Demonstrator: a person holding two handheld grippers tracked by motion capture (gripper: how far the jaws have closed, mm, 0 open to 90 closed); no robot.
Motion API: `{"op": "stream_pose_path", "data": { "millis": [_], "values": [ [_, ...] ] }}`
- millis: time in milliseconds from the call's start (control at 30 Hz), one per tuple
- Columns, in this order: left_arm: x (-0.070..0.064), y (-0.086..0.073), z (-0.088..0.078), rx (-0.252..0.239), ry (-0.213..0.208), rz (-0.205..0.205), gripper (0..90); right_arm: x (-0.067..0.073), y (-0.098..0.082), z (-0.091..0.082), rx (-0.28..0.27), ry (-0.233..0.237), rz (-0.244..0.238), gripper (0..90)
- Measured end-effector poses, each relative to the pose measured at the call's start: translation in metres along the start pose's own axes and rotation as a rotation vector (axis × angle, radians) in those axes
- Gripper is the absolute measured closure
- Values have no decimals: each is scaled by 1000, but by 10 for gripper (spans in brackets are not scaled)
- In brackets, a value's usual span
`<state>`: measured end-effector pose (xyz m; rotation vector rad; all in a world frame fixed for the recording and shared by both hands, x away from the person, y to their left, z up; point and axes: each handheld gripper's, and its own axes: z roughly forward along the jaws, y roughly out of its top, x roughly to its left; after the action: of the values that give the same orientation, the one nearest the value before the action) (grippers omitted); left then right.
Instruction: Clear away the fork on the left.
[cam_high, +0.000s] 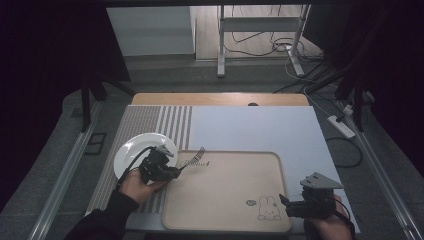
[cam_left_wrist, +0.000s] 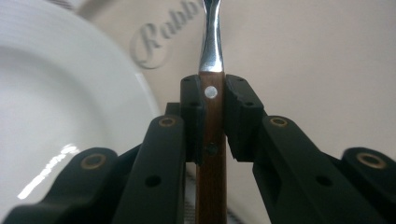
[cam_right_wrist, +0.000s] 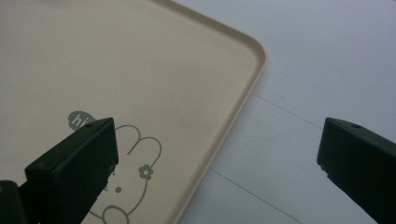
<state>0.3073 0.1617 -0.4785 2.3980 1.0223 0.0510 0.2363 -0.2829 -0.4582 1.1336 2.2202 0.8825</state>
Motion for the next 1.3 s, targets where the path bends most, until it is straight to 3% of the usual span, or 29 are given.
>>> {"op": "stream_pose_path", "data": {
  "millis": [133,400,533,600,733,767,900,967,1167,1300],
  "values": [
    [-12,2,9,19,-12,3,779,0,0,0,1,-1,-2,0],
    [-30,2,29,64,17,27,778,1,0,0,1,0,-4,0],
    [-34,0,37,89,7,35,776,1,0,0,1,0,-4,0],
    [-34,-1,40,99,-18,60,767,1,0,0,1,1,-6,0],
    [-32,4,34,51,-24,79,671,1,0,0,3,3,-7,0],
    [-31,7,32,40,-25,79,681,1,0,1,4,3,-6,0],
    [-35,20,32,28,-72,92,889,1,0,1,5,3,-5,0],
    [-38,25,38,30,-89,110,889,1,0,1,9,5,-6,0],
    [-46,34,56,82,-40,178,890,0,0,1,9,6,-5,0],
    [-43,32,61,85,-33,169,891,0,0,1,9,7,-5,0]
  ]
}}
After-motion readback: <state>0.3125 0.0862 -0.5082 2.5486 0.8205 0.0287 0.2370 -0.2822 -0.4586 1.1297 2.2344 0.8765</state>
